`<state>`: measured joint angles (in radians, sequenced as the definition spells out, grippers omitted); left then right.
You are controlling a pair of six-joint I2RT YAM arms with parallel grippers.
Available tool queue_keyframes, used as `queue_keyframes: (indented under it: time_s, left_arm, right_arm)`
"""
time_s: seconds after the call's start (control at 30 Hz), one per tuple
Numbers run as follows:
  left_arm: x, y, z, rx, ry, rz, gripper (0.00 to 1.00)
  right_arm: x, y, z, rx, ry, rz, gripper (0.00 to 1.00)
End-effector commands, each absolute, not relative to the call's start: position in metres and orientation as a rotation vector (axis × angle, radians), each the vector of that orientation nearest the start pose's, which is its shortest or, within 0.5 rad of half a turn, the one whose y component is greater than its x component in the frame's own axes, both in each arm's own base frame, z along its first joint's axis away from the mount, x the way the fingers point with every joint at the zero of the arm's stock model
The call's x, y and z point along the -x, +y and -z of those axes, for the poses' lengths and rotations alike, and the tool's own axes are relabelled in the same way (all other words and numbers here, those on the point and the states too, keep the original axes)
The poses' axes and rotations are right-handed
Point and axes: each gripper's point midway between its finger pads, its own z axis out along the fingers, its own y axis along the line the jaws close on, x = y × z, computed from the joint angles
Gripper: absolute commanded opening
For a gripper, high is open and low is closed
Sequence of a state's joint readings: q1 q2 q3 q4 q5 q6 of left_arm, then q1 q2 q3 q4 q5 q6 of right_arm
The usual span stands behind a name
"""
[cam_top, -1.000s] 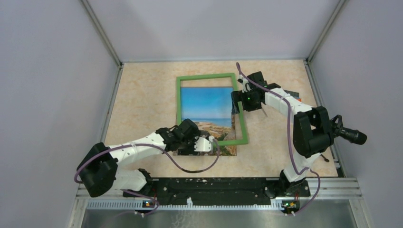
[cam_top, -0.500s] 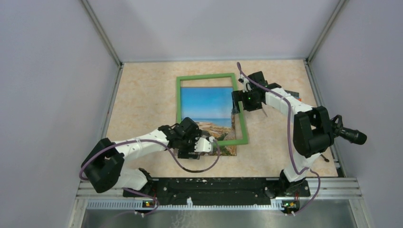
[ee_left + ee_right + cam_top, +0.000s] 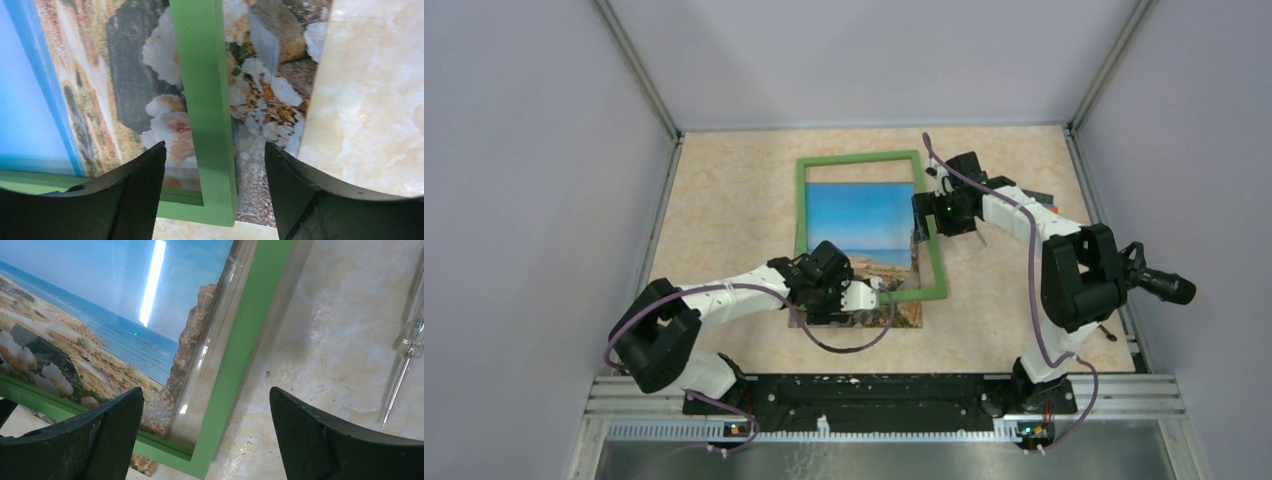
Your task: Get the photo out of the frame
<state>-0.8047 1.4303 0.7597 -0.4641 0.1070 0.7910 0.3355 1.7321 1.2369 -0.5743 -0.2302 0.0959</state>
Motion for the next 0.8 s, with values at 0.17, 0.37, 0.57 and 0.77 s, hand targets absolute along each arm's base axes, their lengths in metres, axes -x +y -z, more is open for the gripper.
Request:
queue_keyframes:
  time_s: [0.17, 0.37, 0.57, 0.77]
  left_arm:
    - [-0.272, -0.205, -0.046, 2.478, -2.75, -0.061, 0.64]
    - [-0.261, -0.208, -0.051, 2.58, -2.636, -0.2, 0.62]
    - [-0.231, -0.22, -0.087, 2.763, -2.527, -0.483, 0.73]
    - [-0.184, -0.236, -0.089, 2.831, -2.389, -0.745, 0.74]
  right_arm:
    - [-0.352, 0.168, -0.094, 0.426, 2.585, -0.486, 0.94]
    - [-0.35, 0.173, -0.099, 0.463, 2.57, -0.526, 0.93]
    - [-0.341, 0.18, -0.11, 0.513, 2.531, -0.6, 0.92]
    - [-0.313, 0.2, -0.143, 0.657, 2.378, -0.815, 0.91]
